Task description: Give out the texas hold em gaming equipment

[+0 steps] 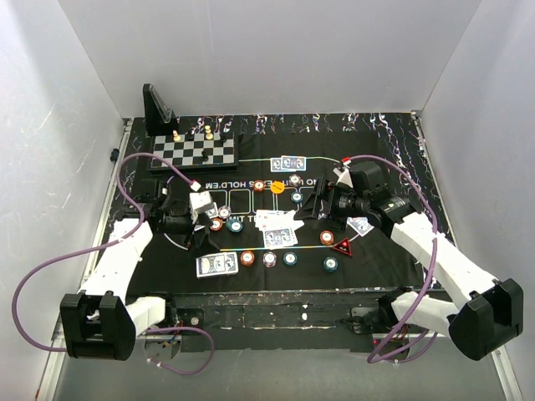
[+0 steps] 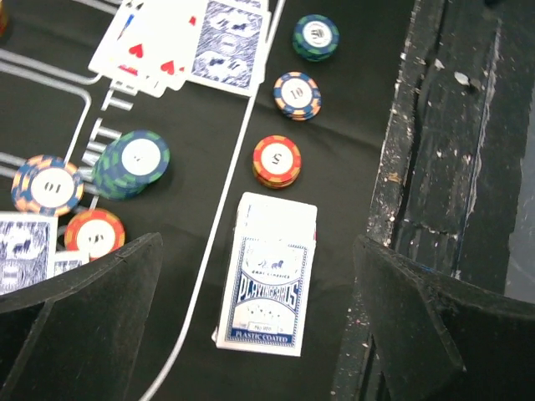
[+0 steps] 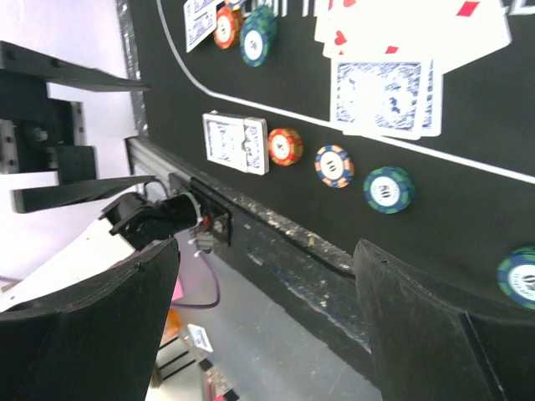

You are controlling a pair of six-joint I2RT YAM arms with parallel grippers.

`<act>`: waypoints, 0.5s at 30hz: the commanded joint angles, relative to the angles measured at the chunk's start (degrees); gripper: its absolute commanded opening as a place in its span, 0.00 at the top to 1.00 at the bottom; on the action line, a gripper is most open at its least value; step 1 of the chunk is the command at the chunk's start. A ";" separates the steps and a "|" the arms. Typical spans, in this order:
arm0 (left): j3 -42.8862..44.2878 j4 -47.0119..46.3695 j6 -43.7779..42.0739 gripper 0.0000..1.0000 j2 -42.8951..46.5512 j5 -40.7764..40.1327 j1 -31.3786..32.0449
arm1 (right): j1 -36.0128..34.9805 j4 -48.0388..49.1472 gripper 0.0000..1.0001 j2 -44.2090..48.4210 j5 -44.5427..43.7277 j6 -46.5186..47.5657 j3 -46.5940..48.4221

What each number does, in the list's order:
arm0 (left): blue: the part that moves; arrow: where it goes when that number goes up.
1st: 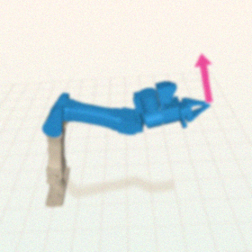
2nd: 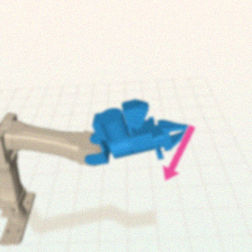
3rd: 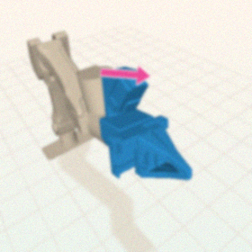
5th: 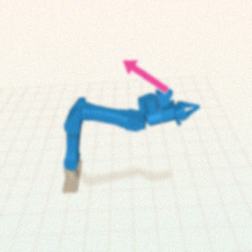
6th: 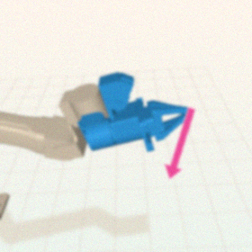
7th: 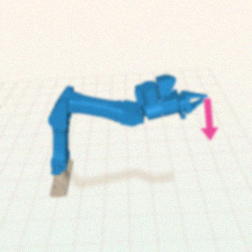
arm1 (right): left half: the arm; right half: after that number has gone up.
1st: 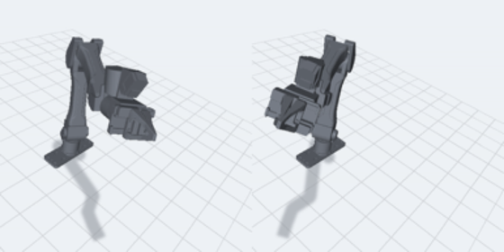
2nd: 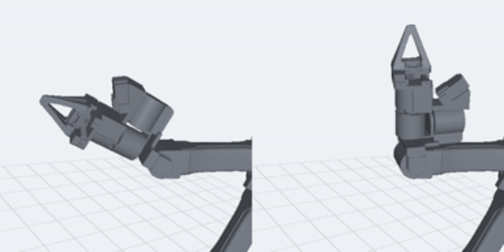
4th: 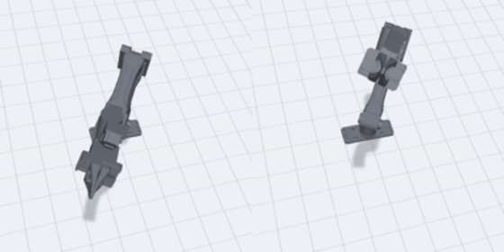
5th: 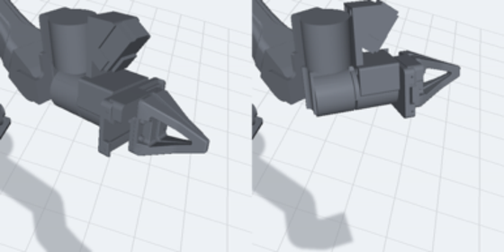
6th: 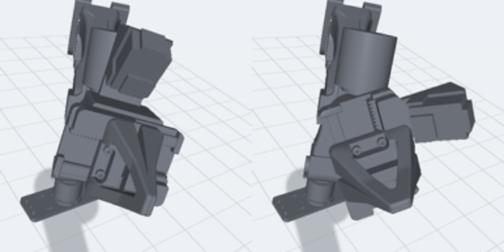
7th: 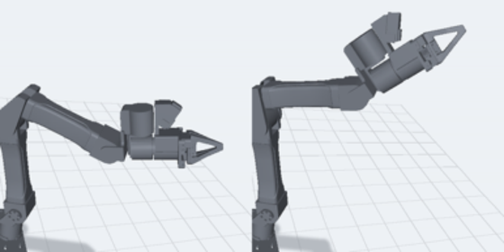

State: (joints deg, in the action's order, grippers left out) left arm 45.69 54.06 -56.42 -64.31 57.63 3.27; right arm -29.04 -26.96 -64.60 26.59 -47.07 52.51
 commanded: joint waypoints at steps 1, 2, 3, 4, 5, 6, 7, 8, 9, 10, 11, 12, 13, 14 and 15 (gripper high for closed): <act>4.31 -3.96 17.29 0.02 2.52 -6.72 0.07 | 1.17 -4.14 0.08 1.85 -6.45 6.19 2.24; 5.27 -4.66 20.44 0.02 2.44 -7.96 0.07 | 1.70 -5.46 0.08 1.58 -7.16 6.98 2.24; 6.68 -4.67 22.91 0.02 2.18 -9.27 -0.01 | 2.14 -6.34 0.08 1.23 -8.12 7.95 2.33; 8.43 -4.06 24.94 0.02 1.57 -10.16 0.07 | 2.49 -7.66 0.08 0.88 -9.61 8.65 2.42; 9.75 -3.01 25.92 0.02 1.39 -10.43 -0.01 | 3.02 -8.71 0.07 0.62 -10.32 9.44 2.42; 10.81 -2.56 27.23 0.02 1.38 -10.69 -0.10 | 3.20 -9.85 0.08 0.35 -11.55 10.23 2.77; 10.91 -3.60 29.94 0.02 1.82 -11.82 -0.28 | 3.63 -11.26 0.07 0.35 -12.43 10.94 2.95; 10.13 -6.40 34.49 0.02 2.69 -14.53 -0.28 | 3.98 -11.97 0.07 0.44 -13.13 11.82 2.86; 9.42 -8.78 37.84 0.02 4.01 -17.08 -0.28 | 4.34 -12.93 0.07 0.70 -13.84 12.26 2.69; 9.15 -9.32 39.10 0.02 5.67 -18.76 -0.28 | 4.69 -13.72 0.07 1.05 -14.19 12.70 2.42; 8.80 -9.67 39.28 0.02 6.82 -19.47 -0.28 | 4.87 -14.25 0.07 1.75 -14.63 13.05 1.99; 8.37 -10.37 40.59 0.02 8.14 -20.96 -0.28 | 5.13 -14.78 0.07 2.54 -15.33 13.23 1.63; 7.40 -11.86 42.08 0.02 9.28 -23.32 -0.28 | 5.22 -15.22 0.07 3.42 -15.86 13.49 1.11; 6.52 -12.83 43.58 0.02 10.34 -25.96 -0.28 | 5.31 -15.66 0.07 4.56 -16.74 13.67 0.75; 6.17 -13.63 44.46 0.02 11.22 -28.86 -0.28 | 5.65 -15.84 0.07 5.53 -17.27 13.76 0.23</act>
State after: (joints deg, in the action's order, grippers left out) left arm 53.74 45.50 -20.80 -57.89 39.44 3.16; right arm -24.29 -39.72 -63.48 13.41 -36.07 52.71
